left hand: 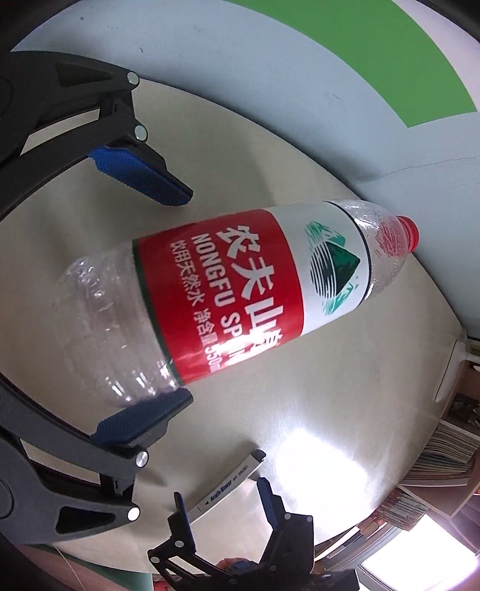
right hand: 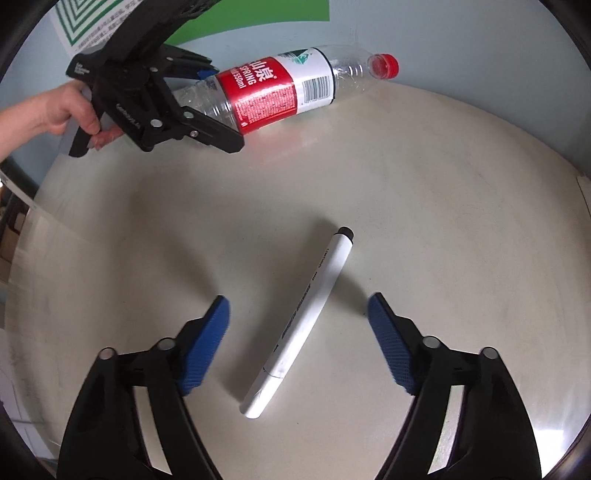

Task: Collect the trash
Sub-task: 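Grasp the white marker with the right gripper while the left gripper grasps the red-labelled bottle, then carry the marker and bottle from the table over the wastebasket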

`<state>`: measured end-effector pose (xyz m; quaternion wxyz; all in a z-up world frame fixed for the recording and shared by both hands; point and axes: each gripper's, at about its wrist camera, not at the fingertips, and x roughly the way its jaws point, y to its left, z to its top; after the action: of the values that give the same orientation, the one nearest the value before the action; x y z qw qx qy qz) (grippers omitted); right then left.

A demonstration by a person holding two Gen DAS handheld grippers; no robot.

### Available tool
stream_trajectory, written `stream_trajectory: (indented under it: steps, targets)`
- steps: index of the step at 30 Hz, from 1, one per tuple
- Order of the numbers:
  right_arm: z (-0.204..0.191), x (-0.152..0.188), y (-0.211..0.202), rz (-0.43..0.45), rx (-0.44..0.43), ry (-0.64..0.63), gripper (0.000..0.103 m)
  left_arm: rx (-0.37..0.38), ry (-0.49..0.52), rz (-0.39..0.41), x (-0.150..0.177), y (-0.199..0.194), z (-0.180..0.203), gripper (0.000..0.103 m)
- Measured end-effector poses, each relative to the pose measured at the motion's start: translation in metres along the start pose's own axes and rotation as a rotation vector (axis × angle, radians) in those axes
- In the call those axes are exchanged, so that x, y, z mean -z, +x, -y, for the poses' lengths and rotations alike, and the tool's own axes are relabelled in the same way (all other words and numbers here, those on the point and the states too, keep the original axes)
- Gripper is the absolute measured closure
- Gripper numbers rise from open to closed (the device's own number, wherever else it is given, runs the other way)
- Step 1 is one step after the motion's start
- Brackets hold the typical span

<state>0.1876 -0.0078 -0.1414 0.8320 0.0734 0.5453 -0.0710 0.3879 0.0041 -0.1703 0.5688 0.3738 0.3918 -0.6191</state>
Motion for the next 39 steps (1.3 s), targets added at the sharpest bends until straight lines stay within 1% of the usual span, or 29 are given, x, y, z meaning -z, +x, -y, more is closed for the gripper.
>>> stream_trajectory:
  steps: [1, 2, 3, 4, 5, 7, 8, 9, 10, 12, 13, 16, 19, 24, 26, 27, 29, 31, 32, 33, 34, 38, 39]
  targets:
    - [0.000, 0.000, 0.000, -0.001, 0.008, -0.012, 0.033, -0.003, 0.005, 0.012, -0.001, 0.000, 0.001, 0.009]
    - [0.001, -0.001, 0.000, 0.000, 0.012, -0.020, 0.038, -0.009, 0.011, 0.019, -0.002, 0.001, 0.001, 0.013]
    - [0.002, -0.001, 0.000, 0.002, 0.020, -0.024, 0.043, -0.016, 0.013, 0.029, -0.003, 0.001, 0.002, 0.021]
    - [0.005, -0.001, -0.001, 0.007, 0.037, -0.035, 0.054, -0.029, 0.015, 0.035, -0.005, 0.001, 0.001, 0.028]
    - [0.008, 0.000, -0.003, 0.010, 0.029, -0.036, 0.068, -0.049, 0.014, 0.039, -0.006, 0.000, 0.001, 0.037]
    - [0.012, -0.001, -0.004, 0.011, 0.019, -0.031, 0.084, -0.055, 0.005, 0.030, -0.006, 0.000, 0.001, 0.038]
    - [0.016, -0.001, -0.004, 0.006, 0.009, -0.028, 0.089, -0.082, 0.013, 0.028, -0.005, 0.000, 0.003, 0.039]
    - [0.019, -0.001, -0.004, 0.002, -0.002, -0.023, 0.089, -0.088, 0.018, 0.023, -0.005, -0.001, 0.004, 0.039]
    - [0.023, -0.001, -0.005, -0.002, -0.012, -0.018, 0.089, -0.079, 0.015, 0.017, -0.004, -0.001, 0.006, 0.039]
    - [0.024, -0.001, -0.004, -0.014, -0.031, -0.019, 0.089, -0.094, 0.019, 0.019, -0.004, -0.004, 0.015, 0.039]
    - [0.025, -0.001, -0.006, -0.013, -0.040, -0.023, 0.089, -0.090, 0.015, 0.023, -0.003, -0.007, 0.019, 0.039]
    - [0.024, -0.003, -0.020, 0.012, -0.062, -0.041, 0.089, -0.077, -0.013, 0.064, -0.005, -0.023, 0.029, 0.040]
    - [0.023, -0.003, -0.033, 0.026, -0.081, -0.059, 0.089, -0.085, -0.028, 0.079, -0.001, -0.039, 0.041, 0.040]
    - [0.020, 0.002, -0.060, 0.056, -0.108, -0.097, 0.089, -0.103, -0.048, 0.079, 0.014, -0.056, 0.067, 0.041]
    - [0.030, -0.002, -0.066, 0.068, -0.115, -0.107, 0.089, -0.121, -0.056, 0.076, 0.021, -0.061, 0.081, 0.042]
    - [0.029, -0.001, -0.071, 0.074, -0.119, -0.111, 0.089, -0.125, -0.059, 0.076, 0.028, -0.061, 0.081, 0.042]
    - [0.031, -0.001, -0.079, 0.088, -0.123, -0.121, 0.089, -0.122, -0.073, 0.083, 0.036, -0.067, 0.095, 0.042]
    - [0.028, 0.000, -0.089, 0.099, -0.128, -0.137, 0.090, -0.130, -0.086, 0.099, 0.041, -0.074, 0.108, 0.042]
    - [0.012, -0.002, -0.085, 0.100, -0.131, -0.143, 0.090, -0.133, -0.096, 0.107, 0.043, -0.078, 0.113, 0.042]
    - [0.008, -0.001, -0.088, 0.103, -0.135, -0.151, 0.090, -0.138, -0.106, 0.115, 0.043, -0.079, 0.122, 0.042]
    - [0.005, -0.001, -0.092, 0.107, -0.136, -0.162, 0.090, -0.138, -0.116, 0.121, 0.050, -0.087, 0.122, 0.042]
    - [-0.006, -0.001, -0.106, 0.130, -0.148, -0.205, 0.090, -0.166, -0.145, 0.143, 0.063, -0.106, 0.136, 0.042]
    - [-0.008, -0.001, -0.109, 0.135, -0.152, -0.215, 0.090, -0.185, -0.148, 0.148, 0.065, -0.110, 0.143, 0.042]
